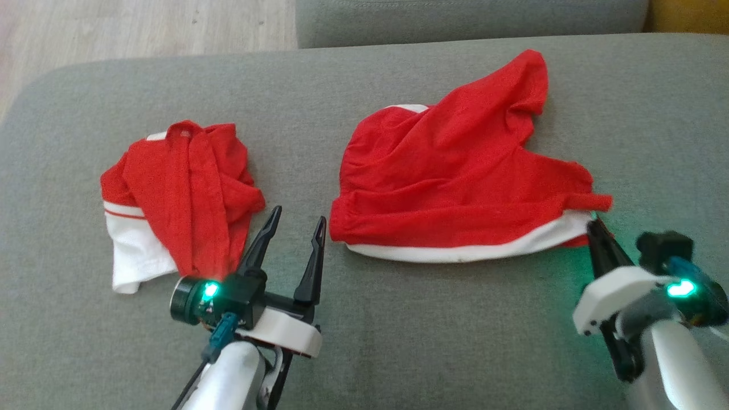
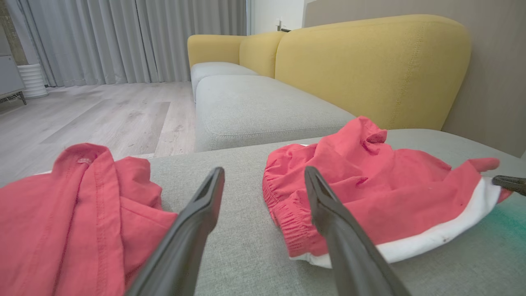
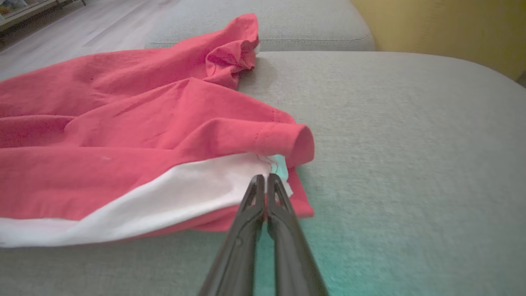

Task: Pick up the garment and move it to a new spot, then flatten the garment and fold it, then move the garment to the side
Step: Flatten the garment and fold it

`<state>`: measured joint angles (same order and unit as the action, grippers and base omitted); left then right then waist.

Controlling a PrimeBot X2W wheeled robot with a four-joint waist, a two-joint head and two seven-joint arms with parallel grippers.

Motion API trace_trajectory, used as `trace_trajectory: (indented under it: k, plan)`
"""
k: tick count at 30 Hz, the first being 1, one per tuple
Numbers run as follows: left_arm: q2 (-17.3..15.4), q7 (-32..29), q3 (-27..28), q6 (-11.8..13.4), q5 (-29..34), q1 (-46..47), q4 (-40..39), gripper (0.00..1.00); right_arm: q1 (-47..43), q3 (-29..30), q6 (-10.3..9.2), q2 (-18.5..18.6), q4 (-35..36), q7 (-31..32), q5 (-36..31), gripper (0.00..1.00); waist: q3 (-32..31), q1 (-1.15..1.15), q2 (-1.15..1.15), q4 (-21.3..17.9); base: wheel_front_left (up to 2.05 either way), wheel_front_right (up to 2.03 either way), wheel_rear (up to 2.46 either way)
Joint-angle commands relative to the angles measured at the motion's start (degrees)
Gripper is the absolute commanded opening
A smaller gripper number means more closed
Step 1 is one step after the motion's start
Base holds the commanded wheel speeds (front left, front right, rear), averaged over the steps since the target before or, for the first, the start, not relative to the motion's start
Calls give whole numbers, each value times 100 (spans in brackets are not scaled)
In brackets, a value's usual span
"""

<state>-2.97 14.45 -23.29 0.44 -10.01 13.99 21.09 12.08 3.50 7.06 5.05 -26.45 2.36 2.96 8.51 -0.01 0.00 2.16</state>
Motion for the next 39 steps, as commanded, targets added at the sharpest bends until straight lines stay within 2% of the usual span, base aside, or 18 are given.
trace_trajectory:
  k: [1,9,10,11,12,17,23,27,31,35,39]
  plan:
    - [-10,55,211,8,48,67,-167,100,-16,-42,43,32,307,-20,-18,0,-42,1,0,-53,0,0,0]
    - [-8,55,245,16,36,23,-194,100,-602,295,43,-131,990,-5,-60,0,-99,1,0,-179,0,0,0]
    - [-7,55,247,15,36,22,-193,100,-678,304,43,-146,1031,19,-80,47,-101,1,0,-190,0,0,0]
    - [-7,55,247,15,36,22,-193,100,-678,304,43,-146,1031,19,-80,47,-101,1,0,-190,0,0,0]
    - [-7,55,249,15,36,21,-192,100,-742,334,43,-161,1071,38,-96,100,-104,1,0,-200,0,0,0]
    - [-6,55,270,14,34,28,-176,100,-943,330,43,-203,1344,58,-66,100,-117,1,0,-246,0,0,0]
    - [-4,55,266,-5,36,34,-174,100,-818,119,43,-214,1896,-746,371,100,-147,1,0,-258,0,0,0]
    - [-1,55,232,-21,27,53,-188,100,-869,205,43,-216,1875,-1090,467,100,-150,1,0,-202,0,0,0]
    - [1,55,222,-18,21,51,-220,100,-902,492,43,-216,1543,-996,408,100,-119,1,0,-170,0,0,0]
    - [2,55,227,-17,40,53,-226,100,-712,889,43,-216,1002,-523,339,100,-44,1,0,-146,0,0,0]
    - [2,55,218,-26,57,80,-215,100,-499,985,43,-216,635,-223,332,100,27,1,0,-125,0,0,0]
